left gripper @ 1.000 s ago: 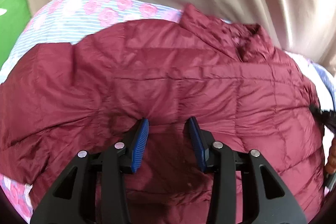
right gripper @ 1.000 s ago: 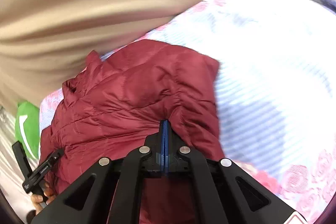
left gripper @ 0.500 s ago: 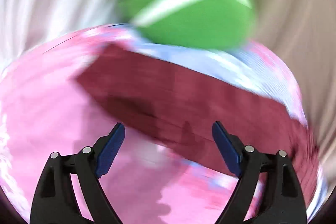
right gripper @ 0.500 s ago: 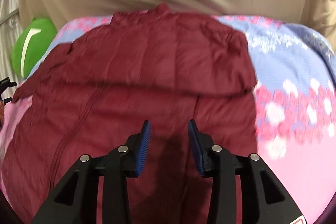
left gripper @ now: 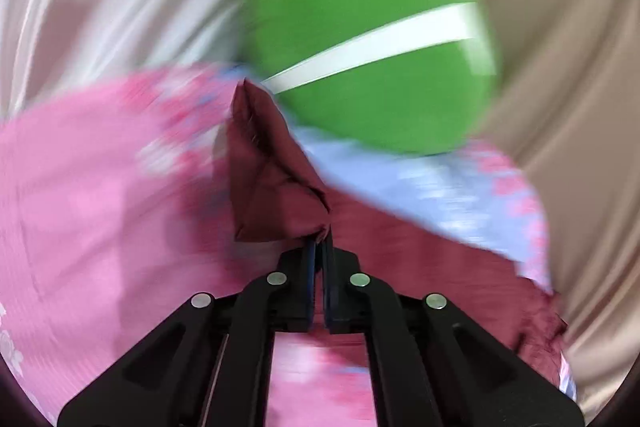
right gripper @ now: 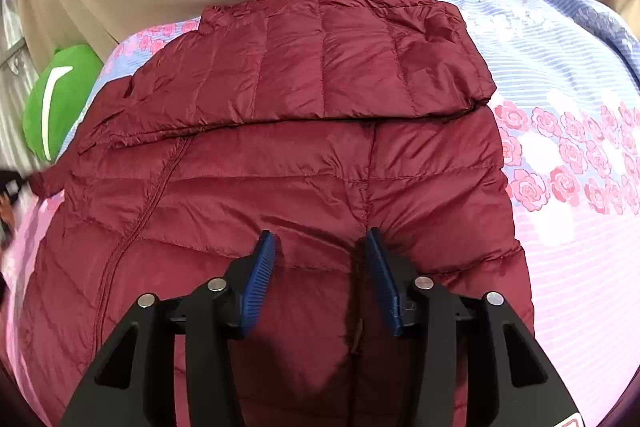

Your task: Fold large clothes

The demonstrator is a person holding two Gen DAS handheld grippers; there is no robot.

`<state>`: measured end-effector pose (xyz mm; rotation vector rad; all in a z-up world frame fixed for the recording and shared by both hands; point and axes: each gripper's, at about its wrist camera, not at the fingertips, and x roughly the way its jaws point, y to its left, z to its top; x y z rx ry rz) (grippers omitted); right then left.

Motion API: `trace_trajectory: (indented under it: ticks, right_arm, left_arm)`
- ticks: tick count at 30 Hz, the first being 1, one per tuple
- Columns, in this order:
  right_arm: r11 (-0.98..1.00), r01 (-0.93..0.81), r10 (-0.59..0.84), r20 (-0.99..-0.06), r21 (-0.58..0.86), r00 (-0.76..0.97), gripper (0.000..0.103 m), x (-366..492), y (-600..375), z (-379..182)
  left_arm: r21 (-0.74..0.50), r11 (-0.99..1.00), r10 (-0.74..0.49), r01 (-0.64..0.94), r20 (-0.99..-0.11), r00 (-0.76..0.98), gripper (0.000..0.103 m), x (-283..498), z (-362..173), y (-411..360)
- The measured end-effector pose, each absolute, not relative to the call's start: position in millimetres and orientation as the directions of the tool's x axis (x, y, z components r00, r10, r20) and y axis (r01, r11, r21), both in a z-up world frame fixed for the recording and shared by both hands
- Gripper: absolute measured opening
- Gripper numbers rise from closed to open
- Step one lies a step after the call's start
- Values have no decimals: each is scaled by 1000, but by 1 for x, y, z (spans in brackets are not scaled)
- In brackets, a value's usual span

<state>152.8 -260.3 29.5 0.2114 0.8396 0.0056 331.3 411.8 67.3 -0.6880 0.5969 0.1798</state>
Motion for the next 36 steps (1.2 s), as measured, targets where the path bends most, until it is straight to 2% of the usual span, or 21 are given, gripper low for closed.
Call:
trace_trajectory:
  ticks: [3, 6, 9, 12, 16, 21, 23, 25, 26, 27, 28, 29, 30, 32, 36]
  right_arm:
    - [983, 75, 73, -742, 165, 666, 48, 153, -257, 29]
    - [984, 70, 78, -742, 167, 666, 49, 152, -258, 29]
    - [980, 68, 92, -737, 184, 669, 49, 151, -261, 30]
    - [978, 67, 104, -734, 199, 671, 49, 150, -264, 30]
    - [973, 68, 118, -726, 221, 677, 49, 149, -267, 30]
    - [965, 63, 144, -717, 254, 682, 51, 145, -274, 31]
    - [962, 61, 153, -712, 264, 685, 53, 143, -276, 31]
    - [960, 58, 160, -707, 273, 688, 56, 140, -279, 32]
    - [959, 58, 162, -706, 277, 690, 56, 140, -280, 33]
    - [958, 59, 165, -704, 282, 691, 56, 138, -282, 33]
    - [956, 60, 168, -701, 288, 694, 56, 137, -284, 34]
    - [954, 63, 167, -697, 293, 697, 57, 135, -285, 35]
    - [952, 72, 162, -690, 298, 705, 57, 133, -289, 37]
    - [949, 105, 131, -671, 299, 729, 60, 126, -295, 43]
    - [943, 160, 70, -641, 293, 764, 69, 125, -308, 69]
  left_arm:
    - [-480, 859, -76, -179, -466, 882, 0, 330, 135, 341]
    - [-401, 915, -206, 49, -357, 911, 0, 328, 197, 236]
    - [-352, 903, -364, 245, -325, 873, 0, 328, 225, 134]
    - [-307, 866, -490, 395, -359, 795, 1, 328, 224, 25]
    - [-266, 816, -573, 513, -485, 660, 1, 325, 169, -106]
    - [-169, 836, -480, 523, -686, 546, 5, 330, 60, -203]
    - [-180, 835, -479, 520, -702, 527, 9, 328, 38, -205]
    - [-232, 820, -517, 523, -690, 506, 18, 326, 37, -193]
    - [-281, 802, -555, 527, -676, 485, 33, 327, 41, -182]
    - [-317, 789, -582, 527, -661, 474, 55, 327, 47, -170]
    - [-354, 775, -612, 523, -628, 481, 67, 323, 59, -150]
    - [-367, 774, -621, 517, -602, 503, 86, 319, 67, -136]
    - [-367, 780, -619, 507, -572, 538, 94, 312, 79, -118]
    - [-347, 803, -594, 484, -537, 599, 94, 305, 91, -78]
    - [-354, 866, -500, 354, -586, 637, 94, 312, 74, 3]
